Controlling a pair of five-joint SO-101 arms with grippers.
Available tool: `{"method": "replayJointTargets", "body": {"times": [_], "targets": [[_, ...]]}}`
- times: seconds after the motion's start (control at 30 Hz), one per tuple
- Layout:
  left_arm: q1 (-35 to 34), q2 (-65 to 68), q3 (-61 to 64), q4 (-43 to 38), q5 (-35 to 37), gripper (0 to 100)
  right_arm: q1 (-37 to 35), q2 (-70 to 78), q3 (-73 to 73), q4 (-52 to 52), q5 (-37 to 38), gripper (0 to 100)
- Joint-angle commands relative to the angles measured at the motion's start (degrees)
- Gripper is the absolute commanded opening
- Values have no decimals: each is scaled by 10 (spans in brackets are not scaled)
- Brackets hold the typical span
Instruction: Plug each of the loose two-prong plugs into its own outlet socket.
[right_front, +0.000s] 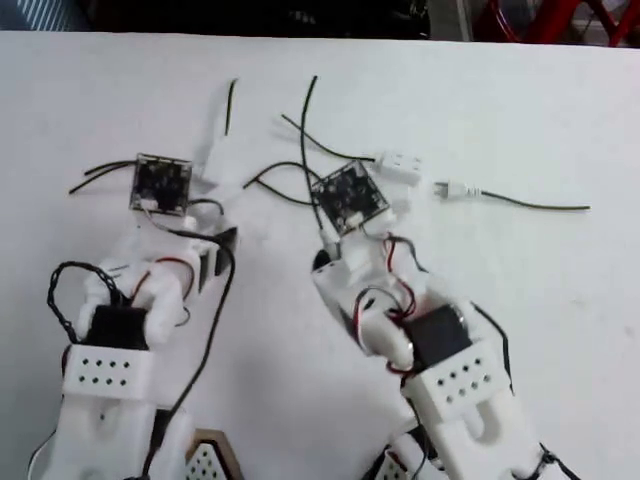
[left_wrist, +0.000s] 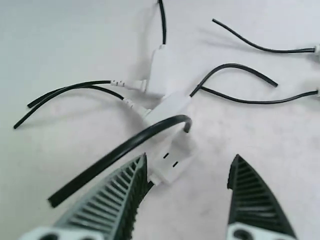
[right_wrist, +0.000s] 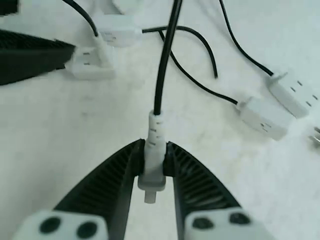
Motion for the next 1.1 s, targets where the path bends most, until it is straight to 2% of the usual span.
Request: {"method": "replayJointTargets", "body": {"times": [0.0, 0.2, 0.43, 0.7, 0.9, 1.07], "targets": [[46, -17, -32, -12, 4, 264, -41, -51, 37, -66, -25, 17], [98, -17, -48, -26, 4, 263, -74, -112, 95, -109, -33, 17], [180, -17, -119, 48, 5, 241, -77, -124, 122, -109, -33, 17], [278, -17, -135, 111, 4, 241, -73, -124, 129, -111, -33, 17], [279, -17, -129, 112, 1, 244, -67, -123, 129, -108, -33, 17], [223, -12, -129, 113, -1, 246, 21, -126, 128, -116, -34, 17]]}}
